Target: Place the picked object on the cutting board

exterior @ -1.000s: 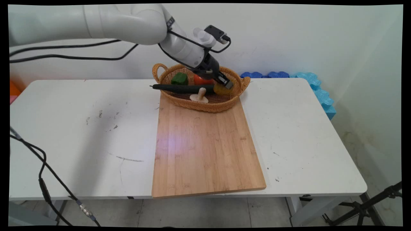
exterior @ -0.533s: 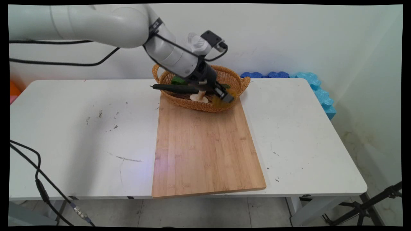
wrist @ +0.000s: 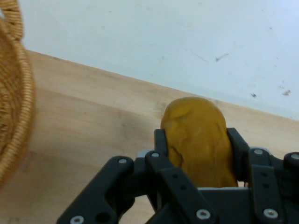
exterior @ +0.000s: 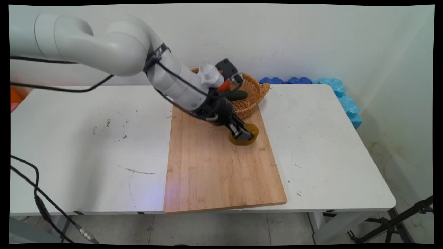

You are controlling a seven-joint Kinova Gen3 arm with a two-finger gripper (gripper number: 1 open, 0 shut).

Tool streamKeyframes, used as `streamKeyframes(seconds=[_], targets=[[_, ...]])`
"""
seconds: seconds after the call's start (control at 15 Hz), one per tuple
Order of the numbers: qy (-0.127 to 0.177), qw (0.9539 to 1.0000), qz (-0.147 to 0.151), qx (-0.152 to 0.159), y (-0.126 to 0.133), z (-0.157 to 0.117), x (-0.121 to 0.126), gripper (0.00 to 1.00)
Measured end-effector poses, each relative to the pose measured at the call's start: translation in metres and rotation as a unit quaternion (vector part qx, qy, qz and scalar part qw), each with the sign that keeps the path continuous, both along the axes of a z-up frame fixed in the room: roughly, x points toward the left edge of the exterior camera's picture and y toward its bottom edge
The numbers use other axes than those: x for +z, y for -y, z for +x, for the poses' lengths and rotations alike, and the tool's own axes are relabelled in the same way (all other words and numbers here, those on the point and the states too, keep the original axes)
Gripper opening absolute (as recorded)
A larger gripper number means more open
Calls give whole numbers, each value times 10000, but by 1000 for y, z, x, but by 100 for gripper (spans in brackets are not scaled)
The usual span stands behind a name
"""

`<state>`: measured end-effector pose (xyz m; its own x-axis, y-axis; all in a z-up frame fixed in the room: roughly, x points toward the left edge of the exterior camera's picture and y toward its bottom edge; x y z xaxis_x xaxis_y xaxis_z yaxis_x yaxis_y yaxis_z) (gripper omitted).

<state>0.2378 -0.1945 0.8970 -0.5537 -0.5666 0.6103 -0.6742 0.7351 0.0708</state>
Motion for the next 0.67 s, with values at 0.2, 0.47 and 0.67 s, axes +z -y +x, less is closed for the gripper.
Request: streamKeyframes(seconds=[0.2, 0.47, 0.67], targets=[[5, 9998, 8, -202, -8, -3, -13, 0], [18, 9990, 36, -440, -16, -6, -36, 0], [41, 9984, 50, -567, -20, -7, -51, 0]])
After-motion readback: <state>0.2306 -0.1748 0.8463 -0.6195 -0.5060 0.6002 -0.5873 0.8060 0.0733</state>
